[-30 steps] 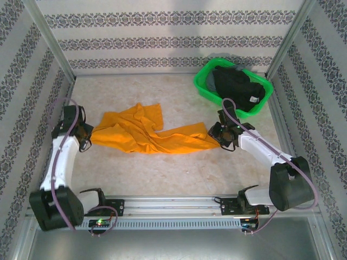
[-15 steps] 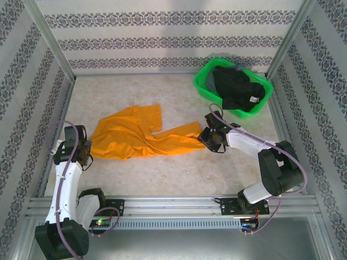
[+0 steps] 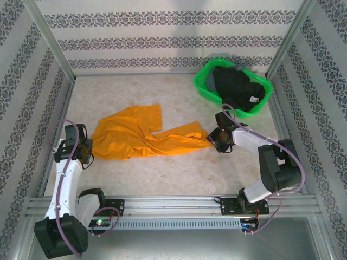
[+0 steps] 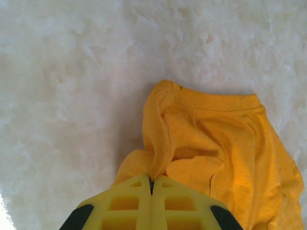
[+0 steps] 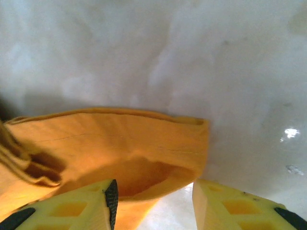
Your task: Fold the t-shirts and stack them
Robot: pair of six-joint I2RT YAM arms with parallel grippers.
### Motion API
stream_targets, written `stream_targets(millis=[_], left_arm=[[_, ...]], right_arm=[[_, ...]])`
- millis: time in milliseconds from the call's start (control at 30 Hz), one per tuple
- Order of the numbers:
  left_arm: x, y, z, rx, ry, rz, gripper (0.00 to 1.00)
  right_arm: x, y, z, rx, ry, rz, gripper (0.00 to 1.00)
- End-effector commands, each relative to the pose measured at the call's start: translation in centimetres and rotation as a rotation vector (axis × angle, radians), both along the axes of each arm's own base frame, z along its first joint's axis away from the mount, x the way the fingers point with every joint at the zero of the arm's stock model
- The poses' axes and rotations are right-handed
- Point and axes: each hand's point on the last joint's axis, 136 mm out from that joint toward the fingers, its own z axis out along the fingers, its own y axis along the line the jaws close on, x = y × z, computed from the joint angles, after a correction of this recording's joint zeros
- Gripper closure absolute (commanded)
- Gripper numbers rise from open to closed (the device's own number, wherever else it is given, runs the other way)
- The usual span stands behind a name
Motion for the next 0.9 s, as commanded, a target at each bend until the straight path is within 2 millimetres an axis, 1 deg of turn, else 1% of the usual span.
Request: stream_targets(millis=[0, 67, 133, 167, 233, 267, 300, 367, 433, 467, 567, 633, 700, 867], left_arm=[[0.8, 0.3, 1.1, 0.012, -0.039, -0.009, 1.00], [0.8, 0.2, 1.1, 0.007, -0.043, -0.012, 1.00], [1.0, 0.2, 1.1, 0.005, -0.050, -0.013, 1.00], [1.0, 0.1, 1.0, 0.004, -0.050, -0.015, 1.00], [1.2, 0.1, 1.0, 0.002, -0.057, -0.017, 1.00], [1.3, 0.1, 1.1, 0.002, -0.062, -0.019, 1.00], [1.4, 0.1, 1.1, 0.000, -0.067, -0.022, 1.00], [1.9, 0.0, 1.2, -0.002, -0.086, -0.031, 1.00], [2.2, -0.1, 1.3, -0.005, -0.102, -0.040, 1.00], [2.4, -0.1, 1.4, -0.005, -0.108, -0.043, 1.00], [2.5, -0.1, 1.6, -0.003, -0.117, -0.042, 1.00], [2.8, -0.1, 1.9, 0.000, -0.131, -0.046, 1.00], [3.1, 0.0, 2.2, 0.002, -0.143, -0.045, 1.00], [3.7, 0.5, 3.6, 0.030, -0.180, -0.043, 1.00]], right_arm=[[-1.3, -0.8, -0.1, -0.034, 0.080, -0.042, 0.54], [-1.4, -0.9, -0.2, -0.036, 0.062, -0.060, 0.54], [-1.4, -0.8, -0.9, -0.023, 0.067, -0.076, 0.54], [-1.1, -0.6, -1.2, -0.013, 0.071, -0.081, 0.55], [0.2, -0.2, -1.5, -0.002, 0.045, -0.075, 0.62], [0.9, 0.0, -1.6, -0.001, 0.033, -0.068, 0.70], [1.7, 0.2, -1.5, 0.002, 0.017, -0.060, 0.80], [3.1, 0.6, -0.6, 0.010, -0.025, -0.044, 1.00], [4.2, 0.6, 1.4, -0.007, -0.091, -0.023, 1.00], [4.7, 0.6, 2.8, -0.020, -0.134, -0.012, 1.00], [5.1, 0.3, 6.9, -0.043, -0.227, 0.008, 1.00], [4.6, 0.0, 9.5, -0.034, -0.278, 0.006, 1.00], [3.9, -0.1, 11.7, -0.031, -0.321, 0.011, 1.00], [2.2, -0.4, 16.4, -0.021, -0.441, 0.034, 1.00]])
